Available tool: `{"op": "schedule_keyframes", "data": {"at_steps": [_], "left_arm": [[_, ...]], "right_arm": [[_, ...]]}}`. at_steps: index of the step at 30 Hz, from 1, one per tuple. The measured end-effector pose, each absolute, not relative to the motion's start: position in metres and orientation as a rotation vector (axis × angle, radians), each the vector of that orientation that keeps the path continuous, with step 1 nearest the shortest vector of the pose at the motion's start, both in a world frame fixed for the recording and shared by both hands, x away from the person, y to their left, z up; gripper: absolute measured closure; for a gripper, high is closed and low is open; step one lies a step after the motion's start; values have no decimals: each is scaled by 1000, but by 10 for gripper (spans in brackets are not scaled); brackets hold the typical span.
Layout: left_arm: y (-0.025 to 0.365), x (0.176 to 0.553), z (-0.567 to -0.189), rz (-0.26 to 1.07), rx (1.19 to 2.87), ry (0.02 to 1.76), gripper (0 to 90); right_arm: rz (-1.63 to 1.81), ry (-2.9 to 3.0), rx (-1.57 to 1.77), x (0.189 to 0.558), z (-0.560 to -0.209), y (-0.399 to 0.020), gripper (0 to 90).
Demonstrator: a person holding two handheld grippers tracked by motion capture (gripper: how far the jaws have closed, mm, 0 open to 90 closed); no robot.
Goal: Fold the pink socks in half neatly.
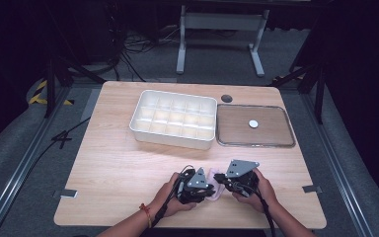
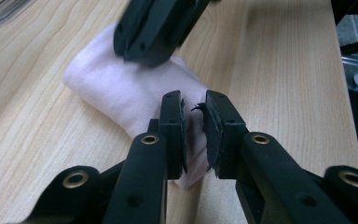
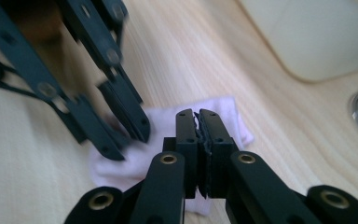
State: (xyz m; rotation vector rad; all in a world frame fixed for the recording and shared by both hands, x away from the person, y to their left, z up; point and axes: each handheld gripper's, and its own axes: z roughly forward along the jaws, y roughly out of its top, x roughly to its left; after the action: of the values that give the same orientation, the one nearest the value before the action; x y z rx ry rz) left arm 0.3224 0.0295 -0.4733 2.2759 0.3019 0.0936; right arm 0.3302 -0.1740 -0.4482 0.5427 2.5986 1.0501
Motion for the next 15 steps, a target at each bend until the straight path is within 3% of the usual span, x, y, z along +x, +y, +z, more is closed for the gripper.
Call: {"op": "schedule_keyframes", "data": {"at_steps": [15], "left_arm": [[25,320,-475,72,2266,283,774]], "right_arm": [[1059,2624,599,346,-462,-172,900]]}}
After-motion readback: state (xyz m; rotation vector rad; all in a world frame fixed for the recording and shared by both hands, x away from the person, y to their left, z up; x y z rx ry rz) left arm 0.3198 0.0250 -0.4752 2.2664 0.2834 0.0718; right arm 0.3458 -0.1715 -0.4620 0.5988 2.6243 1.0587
